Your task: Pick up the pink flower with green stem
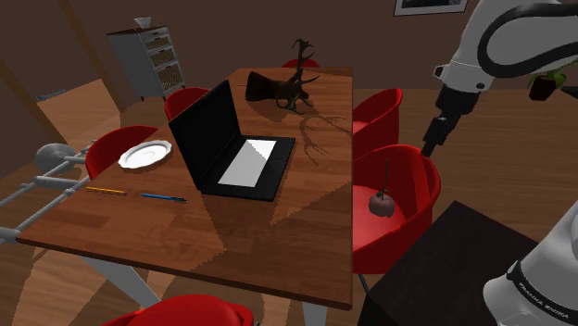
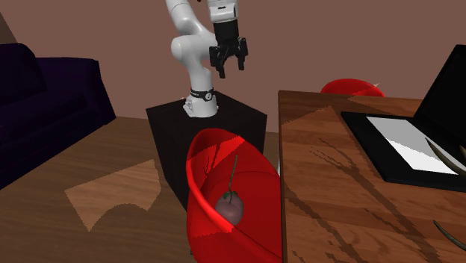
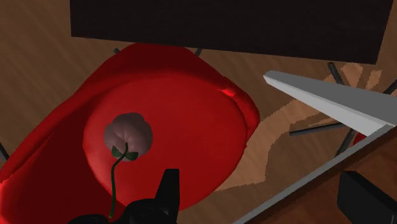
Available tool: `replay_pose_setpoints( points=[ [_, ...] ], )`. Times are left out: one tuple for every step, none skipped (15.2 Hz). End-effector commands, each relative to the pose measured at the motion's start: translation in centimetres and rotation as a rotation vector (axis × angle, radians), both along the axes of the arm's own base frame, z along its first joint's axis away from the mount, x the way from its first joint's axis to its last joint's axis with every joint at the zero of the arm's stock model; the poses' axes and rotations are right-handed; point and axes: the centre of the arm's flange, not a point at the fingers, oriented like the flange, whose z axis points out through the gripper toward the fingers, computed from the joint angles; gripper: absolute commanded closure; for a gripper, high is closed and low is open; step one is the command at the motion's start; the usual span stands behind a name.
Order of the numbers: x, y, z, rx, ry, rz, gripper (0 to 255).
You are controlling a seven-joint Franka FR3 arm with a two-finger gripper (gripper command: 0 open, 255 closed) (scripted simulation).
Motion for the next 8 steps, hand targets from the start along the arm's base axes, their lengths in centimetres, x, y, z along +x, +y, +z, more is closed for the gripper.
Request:
replay_pose_setpoints(
  points=[
    [0.2, -1.0, -2.4, -0.001, -0.026, 0.011, 0],
    [0.4, -1.5, -3.6, -0.001, -0.037, 0.016, 0],
    [0.6, -2.0, -4.7, -0.001, -0.048, 0.02, 0],
    [0.9, -2.5, -5.9, 0.0, -0.059, 0.025, 0],
    [1.1, -2.9, -7.1, 0.0, -0.07, 0.03, 0],
    [1.3, -3.4, -8.3, 0.0, -0.081, 0.035, 0],
    [1.6, -3.9, -9.5, 0.0, -0.093, 0.04, 0],
    [1.9, -4.4, -10.6, 0.0, -0.104, 0.045, 0]
  ],
)
